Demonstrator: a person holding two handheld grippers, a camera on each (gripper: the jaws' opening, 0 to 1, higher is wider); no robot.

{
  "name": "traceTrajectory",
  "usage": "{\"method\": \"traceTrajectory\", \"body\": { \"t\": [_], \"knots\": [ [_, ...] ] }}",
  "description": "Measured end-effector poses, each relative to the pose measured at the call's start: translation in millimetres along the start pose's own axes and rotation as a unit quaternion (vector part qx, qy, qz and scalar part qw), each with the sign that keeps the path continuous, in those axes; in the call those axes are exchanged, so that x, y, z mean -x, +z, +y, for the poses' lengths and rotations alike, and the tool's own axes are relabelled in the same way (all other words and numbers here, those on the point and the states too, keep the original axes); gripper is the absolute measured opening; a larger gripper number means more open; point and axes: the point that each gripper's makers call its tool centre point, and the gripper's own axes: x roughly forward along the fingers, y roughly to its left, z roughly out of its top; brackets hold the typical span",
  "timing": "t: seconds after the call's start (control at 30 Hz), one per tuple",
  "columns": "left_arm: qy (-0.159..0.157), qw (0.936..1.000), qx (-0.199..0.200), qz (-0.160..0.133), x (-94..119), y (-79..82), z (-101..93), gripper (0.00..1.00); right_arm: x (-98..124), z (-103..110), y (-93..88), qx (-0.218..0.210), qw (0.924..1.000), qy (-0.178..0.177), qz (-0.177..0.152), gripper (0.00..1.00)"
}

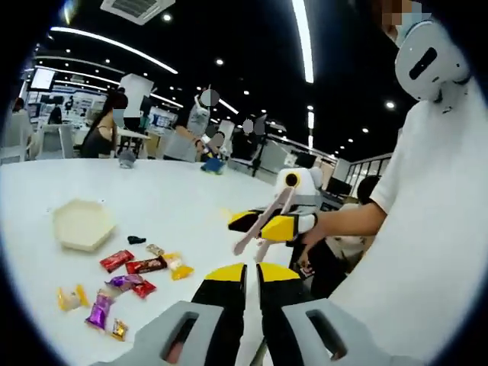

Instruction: Place the target food into the container with the food tongs after gripping and lifting it, then release it inside without dropping or visibly crushing the food.

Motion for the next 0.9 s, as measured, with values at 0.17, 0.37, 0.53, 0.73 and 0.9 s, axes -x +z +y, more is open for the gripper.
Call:
{"method": "traceTrajectory", "body": {
  "t": [0.17, 0.37, 0.53, 0.73, 0.9],
  "knots": [
    [0.085, 0.996, 0.021, -0.018, 16, -8.0, 35.6, 0.25, -9, -23, -11.6, 0.051, 0.9964, -0.065, 0.02, 0.26],
    [0.128, 0.9914, 0.021, -0.016, 34, -12.5, 65.5, 0.41, -27, -35, -23.4, 0.081, 0.9899, -0.108, 0.044, 0.26],
    [0.146, 0.9889, 0.028, -0.008, 47, -15.9, 83.8, 0.46, -37, -40, -28.5, 0.069, 0.9886, -0.125, 0.047, 0.26],
    [0.164, 0.9858, 0.015, 0.033, 78, -40.2, 118.3, 0.61, -59, -55, -41.6, 0.047, 0.9781, -0.193, 0.062, 0.27],
    [0.165, 0.9853, 0.004, 0.044, 92, -48.7, 136.6, 0.83, -81, -54, -56.3, 0.042, 0.9728, -0.216, 0.072, 0.27]
  ]
}}
